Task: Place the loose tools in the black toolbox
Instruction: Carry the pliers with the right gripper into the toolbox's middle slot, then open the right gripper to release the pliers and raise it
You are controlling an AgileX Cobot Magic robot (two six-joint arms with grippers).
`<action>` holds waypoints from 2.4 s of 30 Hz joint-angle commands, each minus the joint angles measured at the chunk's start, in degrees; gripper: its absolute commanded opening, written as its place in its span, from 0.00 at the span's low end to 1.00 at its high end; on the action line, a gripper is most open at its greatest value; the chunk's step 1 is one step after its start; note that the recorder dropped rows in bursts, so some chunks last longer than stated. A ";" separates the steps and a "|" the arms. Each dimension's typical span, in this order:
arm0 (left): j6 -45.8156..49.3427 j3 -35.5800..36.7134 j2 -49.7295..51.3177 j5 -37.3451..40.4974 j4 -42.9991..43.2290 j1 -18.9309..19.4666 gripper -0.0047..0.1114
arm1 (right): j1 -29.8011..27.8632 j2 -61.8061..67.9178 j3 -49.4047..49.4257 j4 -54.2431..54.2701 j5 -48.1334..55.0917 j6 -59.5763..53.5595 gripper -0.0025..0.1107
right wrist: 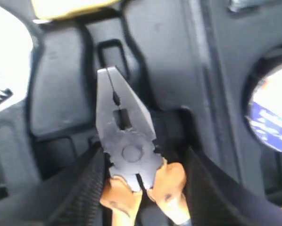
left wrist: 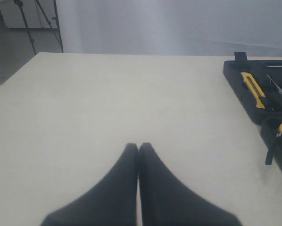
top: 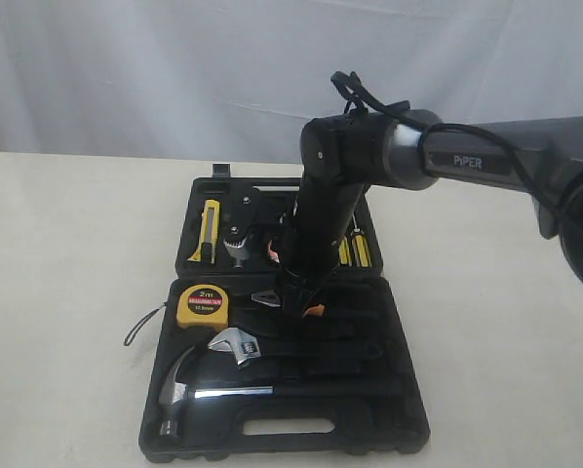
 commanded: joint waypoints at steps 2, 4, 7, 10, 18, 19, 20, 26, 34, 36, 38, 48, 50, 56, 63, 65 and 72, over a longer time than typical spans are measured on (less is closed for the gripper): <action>-0.23 0.05 -0.07 -0.62 0.00 -0.15 0.04 | 0.02 0.24 -0.19 3.27 0.91 0.22 0.02; -0.23 0.05 -0.07 -0.62 0.00 -0.15 0.04 | 0.02 0.24 -0.19 3.47 1.26 0.22 0.02; -0.23 0.05 -0.07 -0.62 0.00 -0.15 0.04 | 0.02 0.24 -0.19 3.69 2.27 0.22 0.02; -0.23 0.05 -0.07 -0.62 0.00 -0.15 0.04 | 0.02 0.24 -0.19 3.63 1.23 0.10 0.02; -0.23 0.05 -0.07 -0.62 0.00 -0.15 0.04 | 0.02 0.24 -0.19 3.63 2.01 1.05 0.68; -0.23 0.05 -0.07 -0.62 0.00 -0.15 0.04 | 0.02 0.24 -0.19 3.63 1.89 1.05 0.67; -0.23 0.05 -0.07 -0.62 0.00 -0.15 0.04 | 0.02 0.13 -0.51 3.52 2.01 1.05 0.63; -0.23 0.05 -0.07 -0.62 0.00 -0.15 0.04 | 0.02 -1.43 -4.82 2.41 4.18 2.27 0.50; -0.23 0.05 -0.07 -0.62 0.00 -0.15 0.04 | -0.10 -4.39 -8.17 0.51 3.79 5.55 0.50; -0.23 0.05 -0.07 -0.62 0.00 -0.15 0.04 | -0.10 -4.52 -8.17 -1.37 3.80 7.33 0.50; -0.23 0.05 -0.07 -0.62 0.00 -0.15 0.04 | -0.19 -4.52 -8.17 -4.17 3.80 11.33 0.50; -0.23 0.05 -0.07 -0.62 0.00 -0.15 0.04 | -1.33 -4.52 -8.06 0.71 16.46 12.60 0.50; -0.23 0.05 -0.07 -0.62 0.00 -0.15 0.04 | -1.33 -4.52 -8.06 3.90 16.46 12.60 0.50; -0.23 0.05 -0.07 -0.62 0.00 -0.15 0.04 | 4.31 -7.45 -5.31 3.11 16.46 14.57 0.50; -0.23 0.05 -0.07 -0.62 0.00 -0.15 0.04 | 11.35 -11.26 1.73 -5.23 16.46 18.42 0.50; -0.23 0.05 -0.07 -0.62 0.00 -0.15 0.04 | 12.20 -12.35 4.63 -5.23 16.46 19.46 0.50; -0.23 0.05 -0.07 -0.62 0.00 -0.15 0.04 | 13.29 -16.15 18.11 -5.23 13.84 21.54 0.50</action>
